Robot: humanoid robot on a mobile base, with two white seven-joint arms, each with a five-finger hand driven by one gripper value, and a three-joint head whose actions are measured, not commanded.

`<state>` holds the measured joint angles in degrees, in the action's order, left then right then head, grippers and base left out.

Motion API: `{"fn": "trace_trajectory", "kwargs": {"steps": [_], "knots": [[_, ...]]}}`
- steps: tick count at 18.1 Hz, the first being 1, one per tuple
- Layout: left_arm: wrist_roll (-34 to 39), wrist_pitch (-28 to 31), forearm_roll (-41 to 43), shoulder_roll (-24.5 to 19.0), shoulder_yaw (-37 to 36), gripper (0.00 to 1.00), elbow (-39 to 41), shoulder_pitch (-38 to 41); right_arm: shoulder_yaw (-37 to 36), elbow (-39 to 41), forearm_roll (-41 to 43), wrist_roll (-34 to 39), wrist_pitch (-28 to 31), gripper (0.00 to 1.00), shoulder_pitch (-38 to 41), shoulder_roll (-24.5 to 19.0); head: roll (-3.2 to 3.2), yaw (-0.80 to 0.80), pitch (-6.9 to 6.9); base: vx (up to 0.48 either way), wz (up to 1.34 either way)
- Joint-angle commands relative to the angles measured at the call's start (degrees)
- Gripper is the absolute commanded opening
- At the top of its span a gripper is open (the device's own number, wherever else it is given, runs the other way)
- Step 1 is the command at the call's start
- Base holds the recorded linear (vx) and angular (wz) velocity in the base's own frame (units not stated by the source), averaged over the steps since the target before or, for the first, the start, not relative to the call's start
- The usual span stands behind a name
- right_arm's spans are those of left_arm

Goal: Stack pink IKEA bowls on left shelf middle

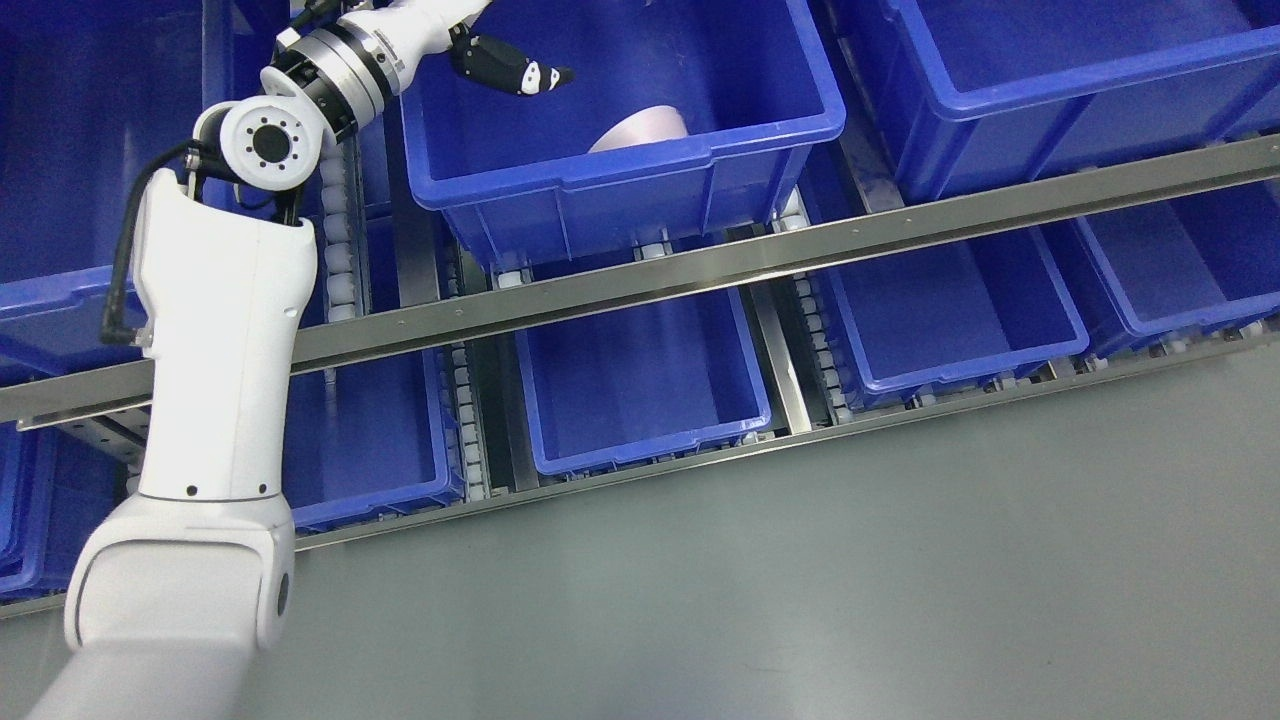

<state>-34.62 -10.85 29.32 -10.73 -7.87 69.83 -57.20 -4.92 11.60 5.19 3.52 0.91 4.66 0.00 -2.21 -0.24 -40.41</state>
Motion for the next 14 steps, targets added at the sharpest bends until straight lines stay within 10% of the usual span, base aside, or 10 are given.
{"fn": "trace_trajectory", "kwargs": {"steps": [1,4,7,14], "knots": [[7.2,0.7,-7.0,9.7,16.5,0.99,-3.0,0.6,0.0,0.0,0.0,-0.1,0.0,1.0,0.0,1.0,0.0,0.0,0.0,0.0,0.0],[20.1,0.9,-29.6,9.7,16.8,0.99,-2.3,1.3,0.0,0.0,0.0,0.0,0.0,1.0,0.0,1.0,0.0,0.0,0.0,0.0,0.0],[31.5,1.6,-30.8,9.7,13.3,1.0,2.4,7.3,0.0,0.0,0.0,0.0,0.0,1.0,0.0,1.0,0.0,0.0,0.0,0.0,0.0],[32.1,7.6,-31.2,9.7,5.2,1.0,16.3,18.6,0.0,0.0,0.0,0.0,0.0,1.0,0.0,1.0,0.0,0.0,0.0,0.0,0.0]]}}
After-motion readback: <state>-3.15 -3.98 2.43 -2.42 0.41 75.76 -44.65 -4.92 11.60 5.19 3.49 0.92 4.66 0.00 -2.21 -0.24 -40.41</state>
